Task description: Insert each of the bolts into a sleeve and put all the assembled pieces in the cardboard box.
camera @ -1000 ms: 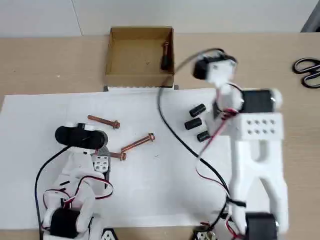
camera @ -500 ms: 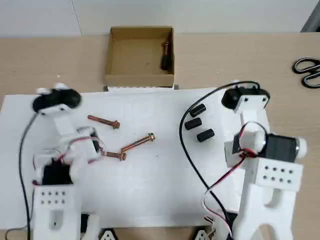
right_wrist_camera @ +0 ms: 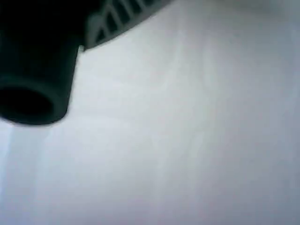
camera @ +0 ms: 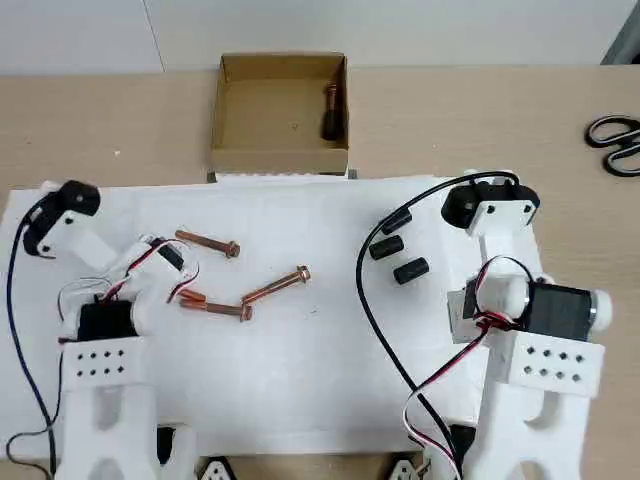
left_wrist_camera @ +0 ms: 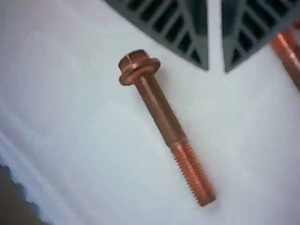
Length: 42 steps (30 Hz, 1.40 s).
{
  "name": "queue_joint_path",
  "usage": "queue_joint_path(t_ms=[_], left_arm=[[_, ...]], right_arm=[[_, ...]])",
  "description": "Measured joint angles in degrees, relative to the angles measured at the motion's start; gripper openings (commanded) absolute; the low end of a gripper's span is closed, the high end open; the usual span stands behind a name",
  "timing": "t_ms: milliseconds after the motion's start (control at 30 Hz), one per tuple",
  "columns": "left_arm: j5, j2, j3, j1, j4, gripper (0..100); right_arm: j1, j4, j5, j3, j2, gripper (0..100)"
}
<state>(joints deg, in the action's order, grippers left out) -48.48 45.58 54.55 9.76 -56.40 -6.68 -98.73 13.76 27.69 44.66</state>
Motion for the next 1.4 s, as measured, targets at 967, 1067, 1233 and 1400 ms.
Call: queue_joint_path(t_ms=[967, 1067, 1233, 1400], left_arm=[[-9.23, -22.86, -11.87, 5.36, -10.29, 11], [-9.23, -22.95, -11.87, 5.45, -10.29, 11], [-8.62, -22.95, -11.87, 5.45, -10.29, 11], [-8.18, -23.03, -11.87, 5.45, -9.05, 11]], right_arm=[[0.0, 0.0, 0.0, 0.0, 0.35, 0.3], [0.0, 0.0, 0.0, 0.0, 0.35, 0.3], [-2.02, 0.0, 0.0, 0.0, 0.35, 0.3], [-6.07, 0.0, 0.0, 0.0, 0.35, 0.3]])
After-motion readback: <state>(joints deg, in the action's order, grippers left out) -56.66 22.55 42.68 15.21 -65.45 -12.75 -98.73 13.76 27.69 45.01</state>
